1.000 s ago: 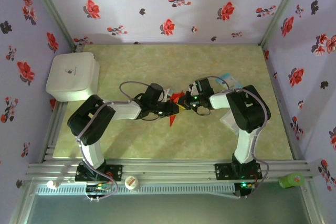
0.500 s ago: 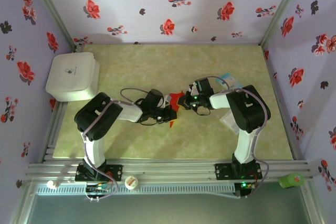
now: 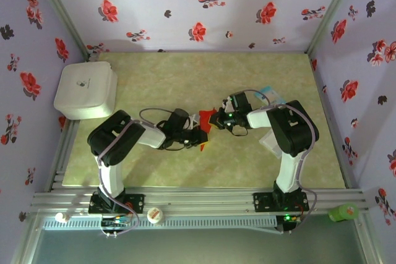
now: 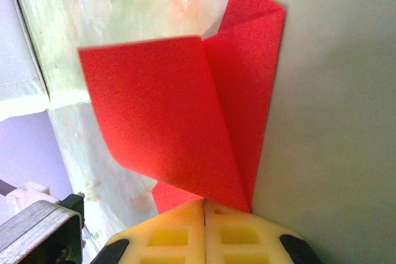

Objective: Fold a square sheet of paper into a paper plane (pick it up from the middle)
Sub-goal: Fold the wing for the fifth time at the center of the table.

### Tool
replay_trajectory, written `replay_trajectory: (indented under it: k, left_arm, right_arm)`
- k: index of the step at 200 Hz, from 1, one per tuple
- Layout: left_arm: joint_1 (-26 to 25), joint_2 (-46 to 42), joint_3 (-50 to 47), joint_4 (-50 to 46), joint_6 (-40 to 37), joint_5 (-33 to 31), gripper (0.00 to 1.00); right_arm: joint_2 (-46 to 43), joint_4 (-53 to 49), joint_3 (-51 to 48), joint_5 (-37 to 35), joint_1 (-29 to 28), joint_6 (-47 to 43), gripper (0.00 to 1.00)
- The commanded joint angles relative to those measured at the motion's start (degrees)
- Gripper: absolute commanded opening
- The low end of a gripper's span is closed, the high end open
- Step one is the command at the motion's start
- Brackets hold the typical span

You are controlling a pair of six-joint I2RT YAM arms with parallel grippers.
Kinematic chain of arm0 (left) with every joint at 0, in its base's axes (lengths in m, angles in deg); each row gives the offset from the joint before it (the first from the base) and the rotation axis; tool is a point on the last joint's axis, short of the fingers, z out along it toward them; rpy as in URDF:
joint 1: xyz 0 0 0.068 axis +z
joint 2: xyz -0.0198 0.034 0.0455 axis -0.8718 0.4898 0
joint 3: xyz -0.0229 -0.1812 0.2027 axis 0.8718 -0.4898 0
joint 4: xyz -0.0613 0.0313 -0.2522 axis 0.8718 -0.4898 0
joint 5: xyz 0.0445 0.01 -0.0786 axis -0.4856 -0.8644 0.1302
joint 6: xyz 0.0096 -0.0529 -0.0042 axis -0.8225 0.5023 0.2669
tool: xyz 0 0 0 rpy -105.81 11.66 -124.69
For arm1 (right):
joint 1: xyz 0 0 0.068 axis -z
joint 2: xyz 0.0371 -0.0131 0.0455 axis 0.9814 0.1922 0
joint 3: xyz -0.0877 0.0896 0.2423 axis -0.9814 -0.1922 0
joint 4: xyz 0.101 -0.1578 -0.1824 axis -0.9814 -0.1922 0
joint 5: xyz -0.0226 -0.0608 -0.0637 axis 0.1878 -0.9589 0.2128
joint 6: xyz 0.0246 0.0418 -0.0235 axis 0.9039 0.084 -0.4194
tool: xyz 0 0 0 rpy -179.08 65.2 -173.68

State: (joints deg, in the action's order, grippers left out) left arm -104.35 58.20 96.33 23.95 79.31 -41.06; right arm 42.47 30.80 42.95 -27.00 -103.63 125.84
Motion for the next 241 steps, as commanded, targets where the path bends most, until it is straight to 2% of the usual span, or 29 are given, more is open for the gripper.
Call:
replay_trajectory:
  k: [1,108,158,181,211,241]
  left_arm:
    - [-1.1,-1.0,-3.2,-4.0,1.0,2.2,0.08]
    - [-1.8,-3.3,-3.9,-8.1,-1.6,1.9,0.09]
    - [-1.8,-7.1,-2.7,-8.7,-3.1,1.0,0.22]
    - [-1.8,-9.3,-2.4,-8.6,-4.0,-0.1,0.23]
    - [-1.4,-9.1,2.2,-11.5,-6.0,-1.1,0.23]
    - [0.6,-7.5,8.6,-21.0,-11.0,-5.5,0.18]
  right_arm:
    - [1.4,-6.4,-0.7,-4.7,-0.7,-1.9,0.06]
    - [1.1,-7.7,0.2,-5.1,-1.2,-2.6,0.04]
    - [1.1,-9.3,0.8,-5.9,-1.5,-3.2,0.04]
    - [1.3,-9.5,0.9,-5.9,-1.6,-3.3,0.04]
    - [1.4,-9.7,1.0,-5.9,-1.7,-3.4,0.04]
    - [1.2,-9.7,1.0,-5.9,-1.8,-3.3,0.04]
